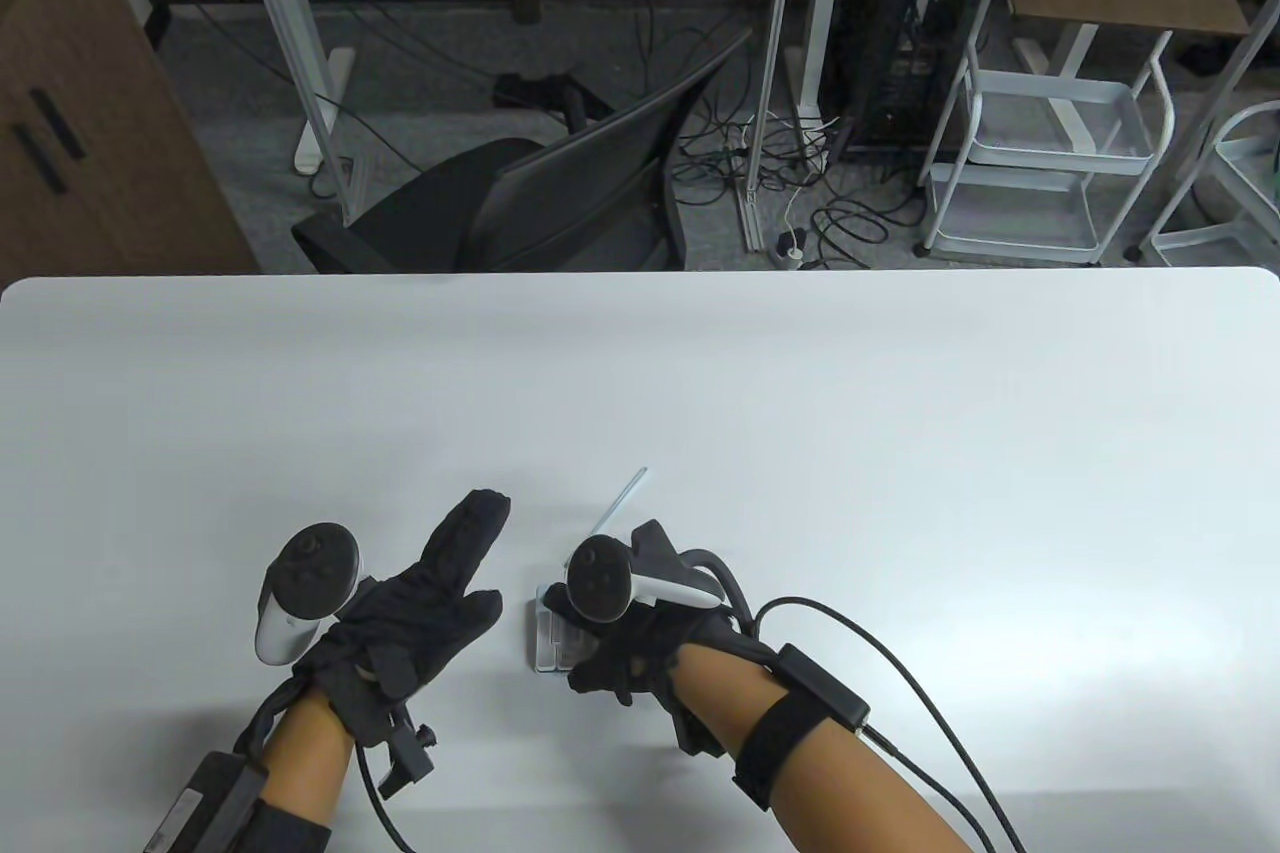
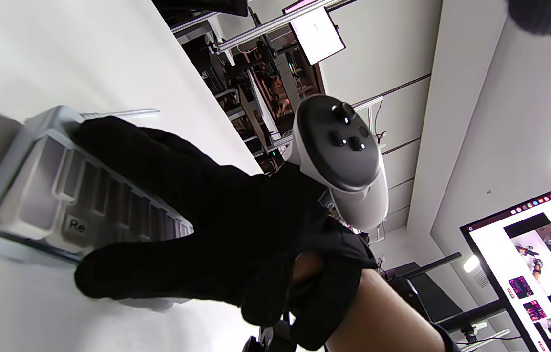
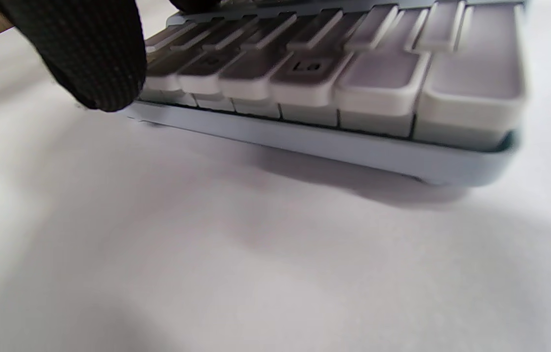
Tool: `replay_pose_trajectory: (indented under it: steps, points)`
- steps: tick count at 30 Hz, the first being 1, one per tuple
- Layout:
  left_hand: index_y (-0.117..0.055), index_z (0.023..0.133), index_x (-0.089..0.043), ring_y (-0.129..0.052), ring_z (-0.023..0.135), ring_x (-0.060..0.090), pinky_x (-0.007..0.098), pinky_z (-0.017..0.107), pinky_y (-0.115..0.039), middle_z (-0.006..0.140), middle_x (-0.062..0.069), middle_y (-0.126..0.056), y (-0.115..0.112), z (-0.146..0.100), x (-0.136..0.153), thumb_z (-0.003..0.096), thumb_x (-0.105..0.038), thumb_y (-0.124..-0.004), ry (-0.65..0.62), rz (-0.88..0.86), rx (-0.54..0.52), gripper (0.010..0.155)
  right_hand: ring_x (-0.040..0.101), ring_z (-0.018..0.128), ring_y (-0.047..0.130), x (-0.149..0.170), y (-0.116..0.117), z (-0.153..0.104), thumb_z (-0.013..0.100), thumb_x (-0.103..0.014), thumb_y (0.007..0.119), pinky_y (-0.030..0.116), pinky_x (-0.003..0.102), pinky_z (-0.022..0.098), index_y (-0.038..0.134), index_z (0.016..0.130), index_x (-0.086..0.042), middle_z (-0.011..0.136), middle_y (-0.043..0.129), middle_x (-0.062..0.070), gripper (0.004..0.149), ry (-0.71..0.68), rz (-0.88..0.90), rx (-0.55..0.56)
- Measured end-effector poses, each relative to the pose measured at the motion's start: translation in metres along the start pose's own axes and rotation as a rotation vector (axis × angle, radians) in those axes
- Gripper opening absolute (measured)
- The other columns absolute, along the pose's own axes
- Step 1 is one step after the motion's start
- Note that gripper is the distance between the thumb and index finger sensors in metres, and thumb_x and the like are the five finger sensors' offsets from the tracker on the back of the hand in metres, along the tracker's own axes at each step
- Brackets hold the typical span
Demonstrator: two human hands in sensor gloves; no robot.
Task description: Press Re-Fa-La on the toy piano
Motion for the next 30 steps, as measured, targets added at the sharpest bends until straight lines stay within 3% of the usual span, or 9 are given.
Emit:
replay_pose_trajectory:
  steps: [16,20,24,30]
  points:
    - [-0.020,0.114,-0.035,0.001,0.110,0.040,0.071,0.063,-0.009,0.118,0.004,-0.004,0.000,0.000,0.000,0.0485,-0.080,-0.064,-0.003,-0.001,0.003,0.091,0.046,0.109,0.032,0.002,0.003,-0.002,0.044,-0.056,0.092,0.024,0.070,0.069,0.038,0.107,-0.040,0.114,0.028,0.007,0.085,0.002,0.000,-0.007]
    - [-0.020,0.114,-0.035,0.001,0.110,0.040,0.071,0.064,-0.009,0.118,0.004,-0.004,0.000,-0.001,-0.001,0.0483,-0.080,-0.064,-0.009,-0.003,-0.001,0.091,0.046,0.109,0.028,0.004,0.001,-0.004,0.042,-0.055,0.096,0.021,0.071,0.069,0.034,0.107,-0.039,0.114,0.024,0.006,0.092,0.000,0.014,-0.028]
    - [-0.020,0.114,-0.035,0.001,0.110,0.040,0.071,0.063,-0.009,0.118,0.004,-0.004,0.001,-0.001,-0.002,0.0484,-0.080,-0.064,-0.011,-0.007,-0.005,0.091,0.046,0.109,0.026,0.012,-0.019,-0.021,0.043,-0.058,0.093,0.021,0.071,0.069,0.029,0.107,-0.038,0.114,0.021,0.007,0.093,-0.031,0.154,0.035]
    - [-0.019,0.114,-0.036,0.002,0.110,0.040,0.071,0.063,-0.009,0.118,0.004,-0.003,0.002,-0.001,-0.003,0.0485,-0.080,-0.064,-0.022,-0.007,-0.012,0.091,0.047,0.109,0.024,0.029,-0.061,-0.071,0.044,-0.062,0.089,0.021,0.070,0.069,0.025,0.107,-0.037,0.114,0.018,0.007,0.094,-0.095,0.370,0.238]
Point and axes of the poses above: the tracker on the back of each hand, its own x axis roughly to the little-finger side, its own z axis roughly from the wrist to the fingertips, y = z × x, the point moved 1 cm from there along z, roughly from the wrist to the fingertips
